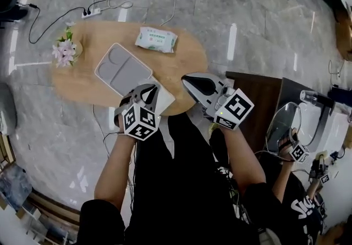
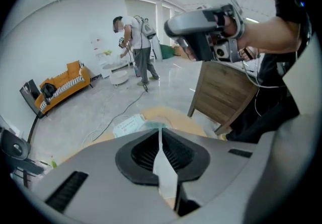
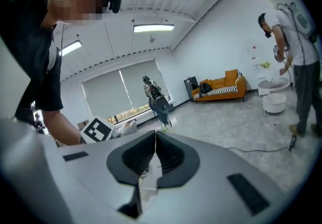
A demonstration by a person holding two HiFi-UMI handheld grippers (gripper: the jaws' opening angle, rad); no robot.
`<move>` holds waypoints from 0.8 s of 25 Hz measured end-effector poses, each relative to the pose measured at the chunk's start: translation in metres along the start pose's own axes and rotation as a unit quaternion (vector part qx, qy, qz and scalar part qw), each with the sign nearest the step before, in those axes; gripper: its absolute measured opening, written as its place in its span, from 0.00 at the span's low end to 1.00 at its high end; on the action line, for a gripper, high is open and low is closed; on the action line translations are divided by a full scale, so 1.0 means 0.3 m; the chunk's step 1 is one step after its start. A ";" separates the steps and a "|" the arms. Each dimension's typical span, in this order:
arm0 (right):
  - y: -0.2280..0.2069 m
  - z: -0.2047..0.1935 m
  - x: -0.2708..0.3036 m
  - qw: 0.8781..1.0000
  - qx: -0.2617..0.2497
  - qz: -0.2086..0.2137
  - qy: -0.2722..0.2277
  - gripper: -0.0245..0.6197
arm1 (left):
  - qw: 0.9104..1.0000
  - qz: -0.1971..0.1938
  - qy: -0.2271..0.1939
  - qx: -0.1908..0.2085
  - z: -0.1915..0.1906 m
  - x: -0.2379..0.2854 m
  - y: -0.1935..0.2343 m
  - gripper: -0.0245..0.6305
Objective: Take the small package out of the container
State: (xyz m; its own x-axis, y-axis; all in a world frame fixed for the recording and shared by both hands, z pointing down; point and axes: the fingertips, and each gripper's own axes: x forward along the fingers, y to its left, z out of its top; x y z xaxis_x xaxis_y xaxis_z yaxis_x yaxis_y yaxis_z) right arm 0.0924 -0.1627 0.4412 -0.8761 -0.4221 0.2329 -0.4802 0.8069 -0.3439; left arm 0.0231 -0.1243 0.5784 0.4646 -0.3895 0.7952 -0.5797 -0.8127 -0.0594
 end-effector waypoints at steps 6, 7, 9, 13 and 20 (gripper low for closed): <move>0.098 0.254 -0.053 0.999 -0.038 0.003 -0.031 0.06 | 0.995 0.033 -0.093 -0.030 0.220 -0.256 0.126 0.08; 0.114 0.300 -0.062 0.998 -0.046 0.004 -0.040 0.06 | 0.992 0.042 -0.111 -0.032 0.260 -0.301 0.152 0.08; 0.149 0.396 -0.075 0.996 -0.065 0.009 -0.058 0.06 | 0.987 0.060 -0.146 -0.034 0.338 -0.392 0.204 0.08; 0.245 0.579 -0.092 0.990 -0.108 0.022 -0.087 0.06 | 0.974 0.085 -0.207 -0.033 0.472 -0.586 0.280 0.08; 0.399 0.851 -0.164 0.974 -0.167 0.030 -0.152 0.06 | 0.940 0.088 -0.327 -0.049 0.681 -0.903 0.315 0.08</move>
State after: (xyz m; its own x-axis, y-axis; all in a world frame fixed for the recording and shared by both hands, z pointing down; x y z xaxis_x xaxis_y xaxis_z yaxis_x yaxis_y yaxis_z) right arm 0.0670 -0.1508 0.1562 -0.8988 -0.4316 -0.0766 -0.4313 0.9019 -0.0213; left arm -0.0208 -0.1843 0.2341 0.6493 -0.7228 0.2364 -0.7296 -0.6798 -0.0746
